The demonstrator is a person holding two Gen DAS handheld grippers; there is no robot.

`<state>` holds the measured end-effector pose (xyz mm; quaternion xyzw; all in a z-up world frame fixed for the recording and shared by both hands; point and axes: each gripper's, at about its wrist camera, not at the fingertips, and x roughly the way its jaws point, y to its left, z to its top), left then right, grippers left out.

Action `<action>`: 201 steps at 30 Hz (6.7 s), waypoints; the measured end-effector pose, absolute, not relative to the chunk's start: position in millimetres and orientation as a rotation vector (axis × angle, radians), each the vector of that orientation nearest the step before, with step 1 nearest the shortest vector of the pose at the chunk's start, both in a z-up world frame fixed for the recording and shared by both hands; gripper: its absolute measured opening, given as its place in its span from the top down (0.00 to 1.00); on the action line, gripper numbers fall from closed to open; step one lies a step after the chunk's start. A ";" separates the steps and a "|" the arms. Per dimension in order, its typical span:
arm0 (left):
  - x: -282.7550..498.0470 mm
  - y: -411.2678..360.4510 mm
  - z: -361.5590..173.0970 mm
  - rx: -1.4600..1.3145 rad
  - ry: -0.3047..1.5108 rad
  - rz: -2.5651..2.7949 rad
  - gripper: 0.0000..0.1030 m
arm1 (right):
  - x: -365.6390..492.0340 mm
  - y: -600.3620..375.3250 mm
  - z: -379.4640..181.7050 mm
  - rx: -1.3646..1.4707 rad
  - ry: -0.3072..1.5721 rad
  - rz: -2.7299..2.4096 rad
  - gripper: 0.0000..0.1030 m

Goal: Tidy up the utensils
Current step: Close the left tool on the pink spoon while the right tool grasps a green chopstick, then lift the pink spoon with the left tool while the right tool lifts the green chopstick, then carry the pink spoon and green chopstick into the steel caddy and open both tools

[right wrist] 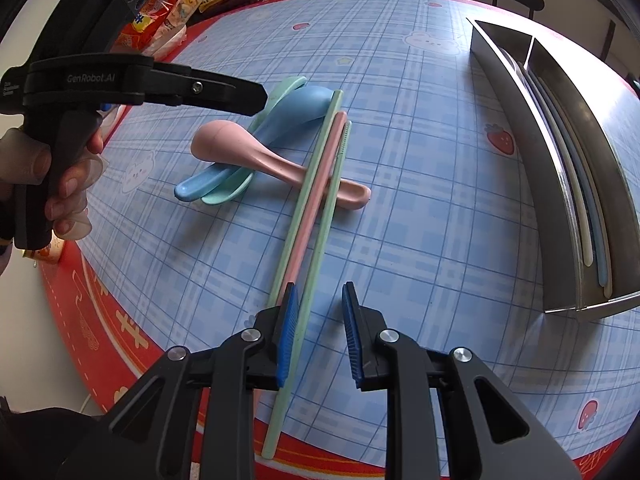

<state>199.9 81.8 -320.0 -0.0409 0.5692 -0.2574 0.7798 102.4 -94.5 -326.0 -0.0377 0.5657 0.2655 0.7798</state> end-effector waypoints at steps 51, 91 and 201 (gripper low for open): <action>113.5 38.3 -361.0 -0.164 1.417 -0.604 0.73 | 98.5 -102.4 -327.8 -0.041 1.275 0.594 0.93; 118.5 36.6 -352.3 -0.073 1.333 -0.449 0.87 | 100.5 -107.1 -328.8 -0.013 1.280 0.582 0.94; 307.7 -76.3 -334.5 -0.905 1.032 -0.050 0.90 | 278.2 -258.9 -294.2 0.113 1.153 0.500 0.94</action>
